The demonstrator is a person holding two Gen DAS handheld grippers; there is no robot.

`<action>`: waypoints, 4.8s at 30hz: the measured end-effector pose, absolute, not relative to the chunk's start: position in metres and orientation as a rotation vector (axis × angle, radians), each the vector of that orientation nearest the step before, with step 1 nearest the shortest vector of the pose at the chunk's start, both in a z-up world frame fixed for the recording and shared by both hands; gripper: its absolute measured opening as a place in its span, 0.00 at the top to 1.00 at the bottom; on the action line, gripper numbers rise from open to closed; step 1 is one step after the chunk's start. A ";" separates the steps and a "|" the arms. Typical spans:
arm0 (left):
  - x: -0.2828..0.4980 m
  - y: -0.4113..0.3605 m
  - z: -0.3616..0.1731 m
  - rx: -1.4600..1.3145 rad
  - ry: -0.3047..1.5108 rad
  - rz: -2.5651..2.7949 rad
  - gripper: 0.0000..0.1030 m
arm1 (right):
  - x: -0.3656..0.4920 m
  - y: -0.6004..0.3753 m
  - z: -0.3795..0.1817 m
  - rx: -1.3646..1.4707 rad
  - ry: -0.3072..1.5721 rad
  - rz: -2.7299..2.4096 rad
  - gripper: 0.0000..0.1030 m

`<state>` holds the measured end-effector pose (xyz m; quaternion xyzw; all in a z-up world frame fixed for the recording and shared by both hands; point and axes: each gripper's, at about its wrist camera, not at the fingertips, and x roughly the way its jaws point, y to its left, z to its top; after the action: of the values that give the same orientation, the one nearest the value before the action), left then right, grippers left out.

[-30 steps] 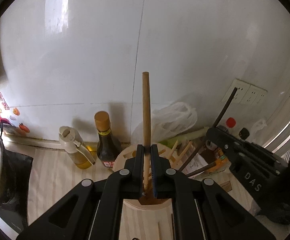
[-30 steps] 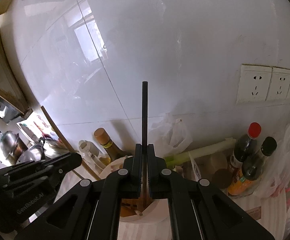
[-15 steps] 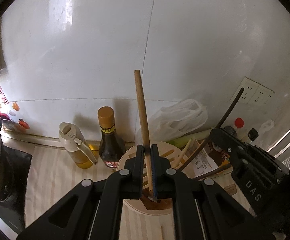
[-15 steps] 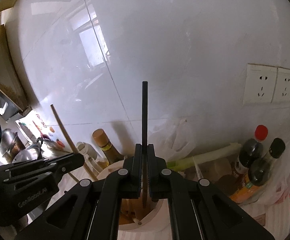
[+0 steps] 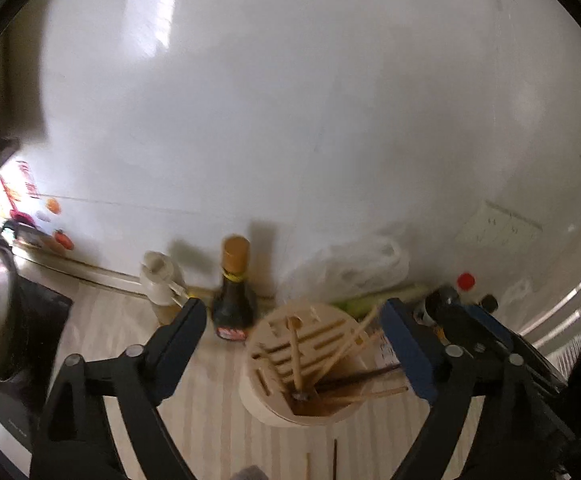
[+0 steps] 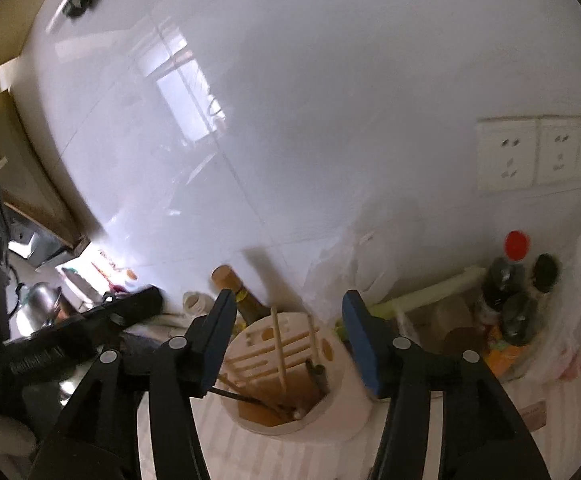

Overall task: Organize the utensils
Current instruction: 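Open both tools to release the chopsticks into the holder, then move both tools down toward the last two chopsticks on the mat, then grasp a light wooden chopstick with the left tool while the right tool grasps a dark brown chopstick, then lift both held chopsticks upright and carry them toward the cream holder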

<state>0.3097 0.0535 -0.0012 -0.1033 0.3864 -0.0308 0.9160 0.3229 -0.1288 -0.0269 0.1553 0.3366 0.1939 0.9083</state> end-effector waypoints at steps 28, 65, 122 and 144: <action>0.195 0.061 -0.242 -0.004 1.179 0.172 0.00 | 0.231 -0.118 -0.281 0.097 1.412 0.158 0.23; 0.197 -0.029 -0.313 0.113 1.444 -0.080 0.96 | 0.201 -0.256 -0.322 0.098 1.590 0.087 0.94; 0.187 0.063 -0.050 -0.141 0.851 -0.050 0.96 | 0.230 -0.184 -0.087 0.237 1.006 0.328 0.95; 0.253 0.045 0.090 -0.130 0.583 -0.090 0.96 | 0.302 -0.173 0.085 0.233 0.649 0.343 0.95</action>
<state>0.2535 0.0452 0.0900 -0.0640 0.2870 -0.0446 0.9547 0.3021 -0.1735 0.0851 0.1136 0.3164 0.1674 0.9268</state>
